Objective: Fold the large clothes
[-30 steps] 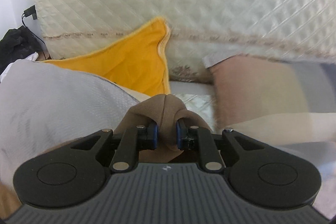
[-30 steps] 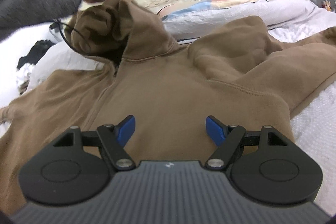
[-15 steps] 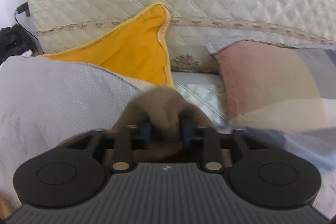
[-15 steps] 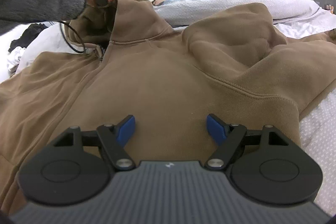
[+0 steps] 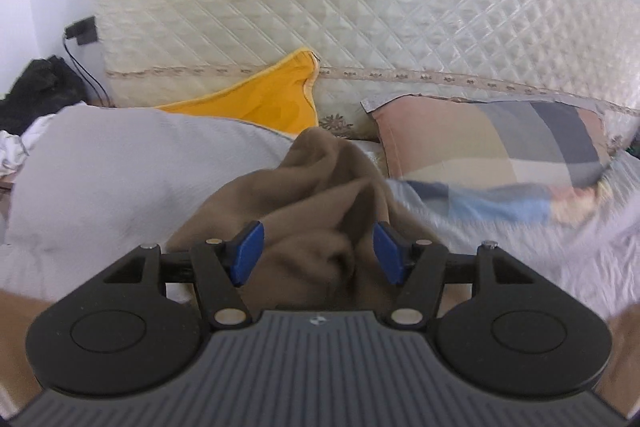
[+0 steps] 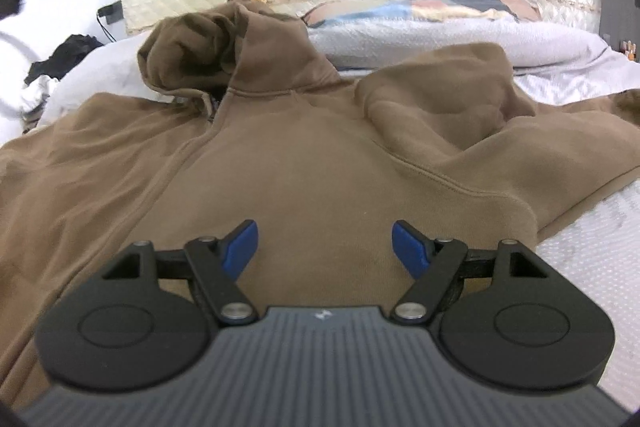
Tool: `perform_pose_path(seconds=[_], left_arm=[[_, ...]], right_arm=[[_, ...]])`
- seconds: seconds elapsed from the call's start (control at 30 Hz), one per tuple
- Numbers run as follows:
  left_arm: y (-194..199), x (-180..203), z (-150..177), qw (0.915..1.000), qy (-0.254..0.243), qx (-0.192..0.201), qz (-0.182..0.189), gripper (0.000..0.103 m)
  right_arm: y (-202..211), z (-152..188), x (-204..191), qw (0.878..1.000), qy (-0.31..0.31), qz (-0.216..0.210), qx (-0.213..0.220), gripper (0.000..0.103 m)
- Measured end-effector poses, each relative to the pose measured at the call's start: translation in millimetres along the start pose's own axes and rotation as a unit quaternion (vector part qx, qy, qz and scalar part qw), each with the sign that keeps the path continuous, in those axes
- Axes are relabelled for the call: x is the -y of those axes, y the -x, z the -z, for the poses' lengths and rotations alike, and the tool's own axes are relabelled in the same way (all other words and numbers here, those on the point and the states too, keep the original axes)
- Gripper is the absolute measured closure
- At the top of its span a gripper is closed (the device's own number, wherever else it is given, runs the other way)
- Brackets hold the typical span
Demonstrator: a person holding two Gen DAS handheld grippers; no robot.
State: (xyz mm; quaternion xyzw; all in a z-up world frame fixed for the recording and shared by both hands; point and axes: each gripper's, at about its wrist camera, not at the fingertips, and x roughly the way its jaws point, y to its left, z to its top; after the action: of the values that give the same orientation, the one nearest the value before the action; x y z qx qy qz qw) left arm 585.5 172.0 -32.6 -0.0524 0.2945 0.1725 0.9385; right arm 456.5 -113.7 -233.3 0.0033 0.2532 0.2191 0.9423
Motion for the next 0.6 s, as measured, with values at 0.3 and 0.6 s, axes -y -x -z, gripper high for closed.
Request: perform_pose_path(seconds=[0.3,0.6], left_arm=[[118,-26,79,0.9997,0.019,0.017,-0.001,0.037],[193,-31,169,0.9989,0.029,0.005,0.037,0.037]], right_arm=[[55,-6,-6,0.998,0.012,-0.012,0.052,0.027],[90,1,-13,0.997,0.032,-0.012,0.070,0.027]])
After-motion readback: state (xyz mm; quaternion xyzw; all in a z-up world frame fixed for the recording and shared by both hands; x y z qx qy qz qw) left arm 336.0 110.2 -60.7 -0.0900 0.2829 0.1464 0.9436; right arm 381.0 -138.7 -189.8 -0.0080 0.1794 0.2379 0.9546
